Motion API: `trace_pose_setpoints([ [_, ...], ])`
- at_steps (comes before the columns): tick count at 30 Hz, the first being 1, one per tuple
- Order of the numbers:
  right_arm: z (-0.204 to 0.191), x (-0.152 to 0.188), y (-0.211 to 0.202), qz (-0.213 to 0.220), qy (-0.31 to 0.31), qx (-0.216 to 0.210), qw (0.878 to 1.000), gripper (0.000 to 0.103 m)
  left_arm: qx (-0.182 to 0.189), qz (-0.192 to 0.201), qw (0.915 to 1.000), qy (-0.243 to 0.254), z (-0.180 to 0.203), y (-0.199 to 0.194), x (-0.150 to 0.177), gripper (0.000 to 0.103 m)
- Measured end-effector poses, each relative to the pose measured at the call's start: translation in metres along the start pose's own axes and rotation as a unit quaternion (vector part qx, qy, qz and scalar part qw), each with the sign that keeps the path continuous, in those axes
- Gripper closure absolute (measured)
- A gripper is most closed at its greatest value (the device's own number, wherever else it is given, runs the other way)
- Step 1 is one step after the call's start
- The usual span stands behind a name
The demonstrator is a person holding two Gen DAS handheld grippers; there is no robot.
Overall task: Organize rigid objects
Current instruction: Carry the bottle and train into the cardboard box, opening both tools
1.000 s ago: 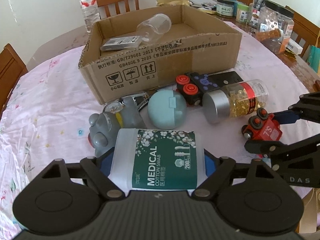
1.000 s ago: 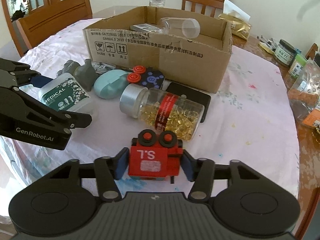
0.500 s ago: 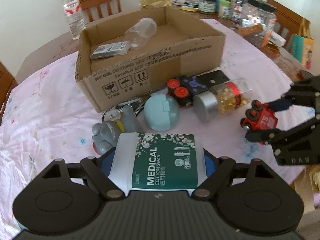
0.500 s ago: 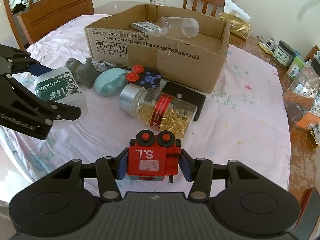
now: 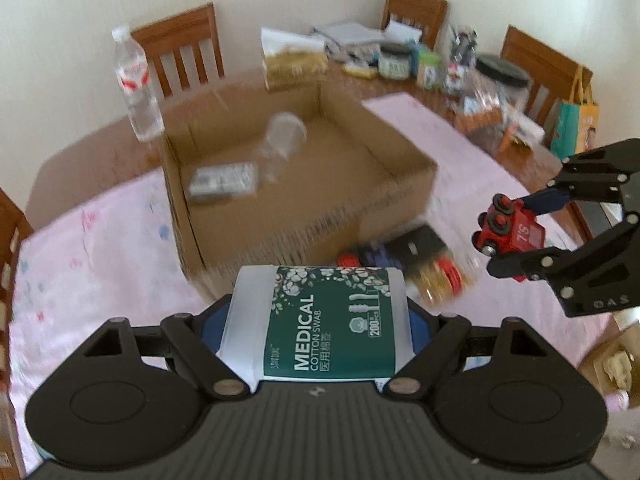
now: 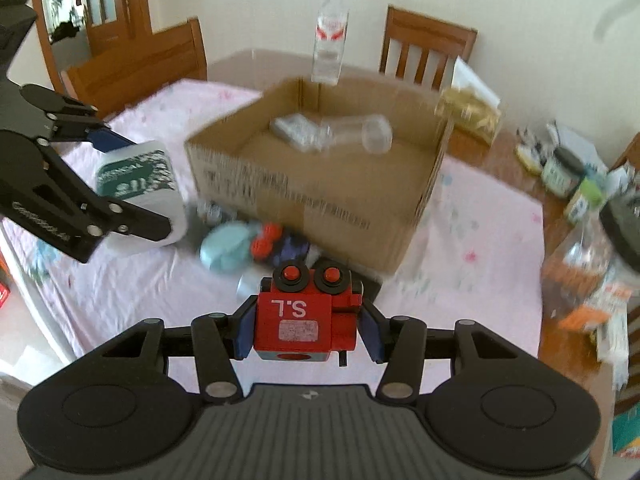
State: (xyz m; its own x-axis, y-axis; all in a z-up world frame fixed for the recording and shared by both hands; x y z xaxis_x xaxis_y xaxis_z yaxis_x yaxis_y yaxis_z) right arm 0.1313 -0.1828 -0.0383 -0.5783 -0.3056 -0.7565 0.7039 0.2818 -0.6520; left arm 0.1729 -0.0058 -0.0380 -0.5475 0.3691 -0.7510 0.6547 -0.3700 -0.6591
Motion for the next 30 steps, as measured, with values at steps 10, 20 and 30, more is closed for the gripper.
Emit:
trace_pose_setpoints([
  [10, 0.017, -0.045, 0.017, 0.034, -0.024, 0.004, 0.999, 0.046, -0.038, 0.03, 0.9988, 0.004, -0.032, 0.045, -0.047, 0.019],
  [20, 0.017, -0.059, 0.041, 0.027, -0.028, -0.005, 0.999, 0.046, -0.054, 0.049, 0.9972, -0.017, -0.045, 0.063, -0.049, 0.005],
  [30, 0.025, -0.079, 0.073, 0.018, -0.022, 0.002, 1.0, 0.046, -0.091, 0.078, 0.9899, -0.076, -0.067, 0.023, -0.029, 0.001],
])
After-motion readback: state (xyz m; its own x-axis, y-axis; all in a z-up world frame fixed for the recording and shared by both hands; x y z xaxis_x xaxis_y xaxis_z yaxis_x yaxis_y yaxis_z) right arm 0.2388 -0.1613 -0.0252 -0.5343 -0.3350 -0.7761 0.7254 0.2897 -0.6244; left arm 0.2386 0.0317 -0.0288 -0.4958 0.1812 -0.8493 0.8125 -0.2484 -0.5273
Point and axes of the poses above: each gripper's, at about its wrist camera, not at the fingertips, and y roughly the way its jaws point, z to its right, x to its underside, the point moved 2 cm from there along y, roughly the way its jaws point, and after that the axes turned 11 degrees about z, right-handed, at the moved point
